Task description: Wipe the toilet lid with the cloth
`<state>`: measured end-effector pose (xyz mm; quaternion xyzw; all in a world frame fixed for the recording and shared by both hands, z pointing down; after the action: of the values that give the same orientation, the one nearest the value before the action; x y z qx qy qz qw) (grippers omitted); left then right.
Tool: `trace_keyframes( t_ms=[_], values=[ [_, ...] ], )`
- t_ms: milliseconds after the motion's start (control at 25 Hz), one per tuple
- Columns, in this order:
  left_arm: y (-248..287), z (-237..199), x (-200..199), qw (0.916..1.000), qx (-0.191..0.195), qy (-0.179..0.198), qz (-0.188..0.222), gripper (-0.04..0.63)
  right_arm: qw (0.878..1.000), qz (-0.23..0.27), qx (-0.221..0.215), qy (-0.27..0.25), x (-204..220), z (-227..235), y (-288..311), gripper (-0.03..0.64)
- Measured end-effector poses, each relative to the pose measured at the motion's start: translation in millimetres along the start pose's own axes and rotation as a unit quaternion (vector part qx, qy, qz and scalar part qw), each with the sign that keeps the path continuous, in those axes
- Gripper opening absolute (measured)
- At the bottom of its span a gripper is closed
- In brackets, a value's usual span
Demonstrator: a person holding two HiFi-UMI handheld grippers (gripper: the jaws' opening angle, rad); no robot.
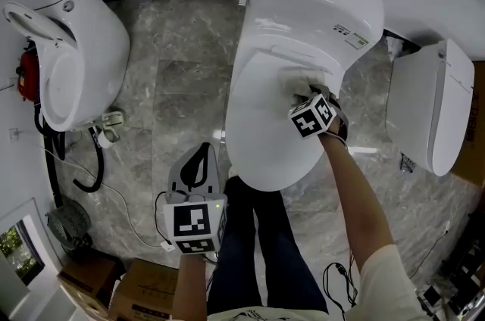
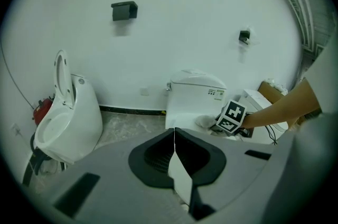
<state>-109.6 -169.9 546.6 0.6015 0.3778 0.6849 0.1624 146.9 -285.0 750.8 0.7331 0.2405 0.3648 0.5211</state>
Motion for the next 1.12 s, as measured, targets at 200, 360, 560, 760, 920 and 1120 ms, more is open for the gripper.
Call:
trace_keyframes(
  t_ms=[200,360,560,760,920,1120],
  values=[
    [-1,7,0,1.0000,0.006,0.003,0.001,0.009,0.999,-0.008,0.011,0.032,27,16,-3,0.114],
    [-3,13,1,0.9999,0.011,0.010,0.001,0.009,0.997,-0.018,0.021,0.072,53,28,-7,0.114],
    [-6,17,4,0.9999,0.013,0.009,0.004,0.009,0.993,-0.044,0.038,0.106,87,37,-10,0.112],
    [-11,22,9,0.9998,0.018,0.009,0.008,0.009,0.983,-0.056,0.050,0.166,112,36,-18,0.110],
    [-16,24,15,0.9997,0.021,0.010,0.008,0.009,0.978,-0.066,0.061,0.189,126,30,-20,0.109],
    [-24,24,25,0.9996,0.025,0.005,0.008,0.009,0.974,-0.086,0.080,0.195,133,17,-24,0.104]
  ],
)
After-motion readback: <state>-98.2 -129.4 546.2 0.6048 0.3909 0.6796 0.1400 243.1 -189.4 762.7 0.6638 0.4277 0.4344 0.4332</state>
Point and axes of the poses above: the fingertips, and each gripper's own axes: y forward along the fingers, z to its right, x out of its underside, the point moved 3 cm from there along -y, backward along the fingers, and after that the axes turned 7 degrees about y, right-handed, at the moved point
